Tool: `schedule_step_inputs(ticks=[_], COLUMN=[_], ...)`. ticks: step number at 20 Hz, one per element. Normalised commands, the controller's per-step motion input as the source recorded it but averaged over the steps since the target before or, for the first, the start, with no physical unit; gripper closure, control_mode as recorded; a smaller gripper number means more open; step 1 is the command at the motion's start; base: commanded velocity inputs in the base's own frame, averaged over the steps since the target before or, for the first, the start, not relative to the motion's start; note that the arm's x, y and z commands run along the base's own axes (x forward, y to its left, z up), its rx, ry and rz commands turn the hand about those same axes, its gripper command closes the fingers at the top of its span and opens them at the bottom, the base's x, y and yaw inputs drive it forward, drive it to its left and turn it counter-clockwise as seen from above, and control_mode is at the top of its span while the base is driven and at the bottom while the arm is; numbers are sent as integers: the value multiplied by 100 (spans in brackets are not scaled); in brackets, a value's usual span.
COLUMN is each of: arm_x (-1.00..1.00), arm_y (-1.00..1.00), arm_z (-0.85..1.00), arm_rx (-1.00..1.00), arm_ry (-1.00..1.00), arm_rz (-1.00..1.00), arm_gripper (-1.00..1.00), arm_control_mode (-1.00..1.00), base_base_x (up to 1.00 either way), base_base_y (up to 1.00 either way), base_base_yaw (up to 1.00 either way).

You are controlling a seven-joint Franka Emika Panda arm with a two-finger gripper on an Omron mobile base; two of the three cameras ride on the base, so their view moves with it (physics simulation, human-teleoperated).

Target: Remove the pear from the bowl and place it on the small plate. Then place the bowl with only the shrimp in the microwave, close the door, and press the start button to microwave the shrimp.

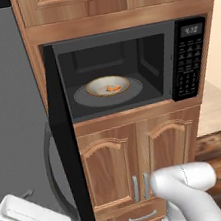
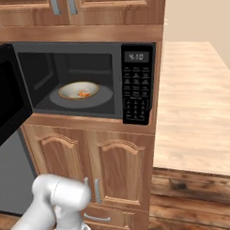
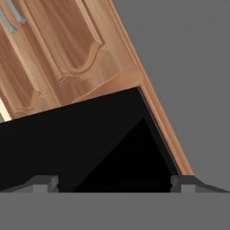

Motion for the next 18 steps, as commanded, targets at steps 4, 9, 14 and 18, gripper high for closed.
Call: schedule_step_inputs(ticks=[4,9,14,18], arm_x=[7,31,39,42], arm_y=[-100,-100,-100,-100], arm_z=[0,0,0,0], arm_rx=[9,11,12,12], arm_ry=[0,0,1,1], arm_rz=[0,0,0,0], arm_gripper=[-100,-100,-100,-100], arm_control_mode=[-100,-100,-100,-100], base_base_x=[0,0,0,0], base_base_y=[0,0,0,0], base_base_yaw=[0,0,0,0])
